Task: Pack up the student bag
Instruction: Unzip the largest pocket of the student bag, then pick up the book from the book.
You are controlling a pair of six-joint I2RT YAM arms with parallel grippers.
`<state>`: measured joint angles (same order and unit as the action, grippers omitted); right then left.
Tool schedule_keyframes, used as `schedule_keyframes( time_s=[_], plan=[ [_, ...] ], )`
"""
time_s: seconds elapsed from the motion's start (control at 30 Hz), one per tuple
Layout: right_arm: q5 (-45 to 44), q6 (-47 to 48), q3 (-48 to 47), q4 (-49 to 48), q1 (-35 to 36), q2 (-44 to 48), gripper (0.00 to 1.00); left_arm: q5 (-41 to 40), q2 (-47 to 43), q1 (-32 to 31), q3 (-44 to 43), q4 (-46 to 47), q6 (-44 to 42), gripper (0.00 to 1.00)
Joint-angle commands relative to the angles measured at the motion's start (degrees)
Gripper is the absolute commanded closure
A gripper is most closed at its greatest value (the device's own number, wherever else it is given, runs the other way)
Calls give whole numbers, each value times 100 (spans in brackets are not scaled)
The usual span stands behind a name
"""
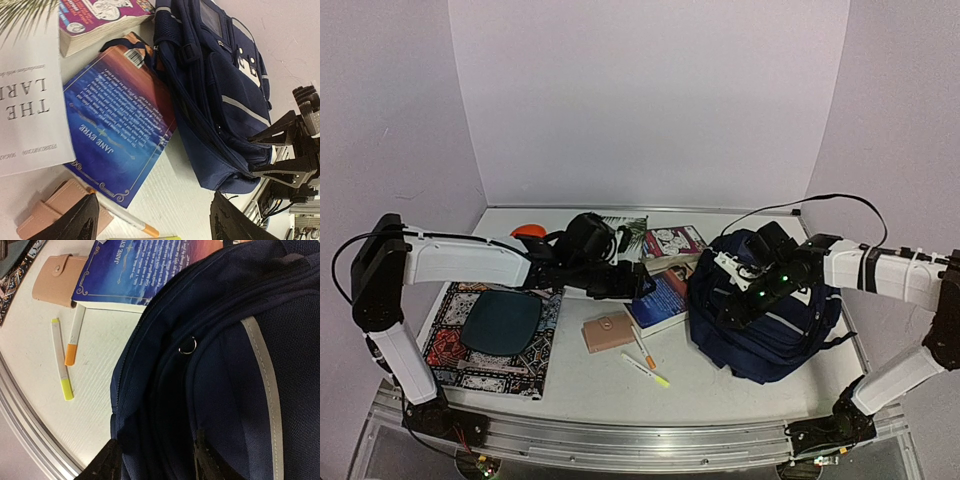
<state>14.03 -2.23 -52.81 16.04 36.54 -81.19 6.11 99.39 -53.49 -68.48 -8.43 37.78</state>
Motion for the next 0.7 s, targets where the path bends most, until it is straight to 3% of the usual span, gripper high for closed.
schedule_keyframes(
  time_s=[0.0,0.13,0.37,0.67],
  plan=[
    [4,-205,69,367,85,138,50,-245,-504,216,277,166,299,21],
    [229,-403,-119,115,98,278,47,-425,-851,468,600,169,451,16],
    [308,-1075,-340,-639,99,335,32,-504,-1272,1133,1276,292,1032,8],
    [291,-2163,268,-2258,100,706,22,-607,-1211,1209,2110,1853,2583,0]
  ],
)
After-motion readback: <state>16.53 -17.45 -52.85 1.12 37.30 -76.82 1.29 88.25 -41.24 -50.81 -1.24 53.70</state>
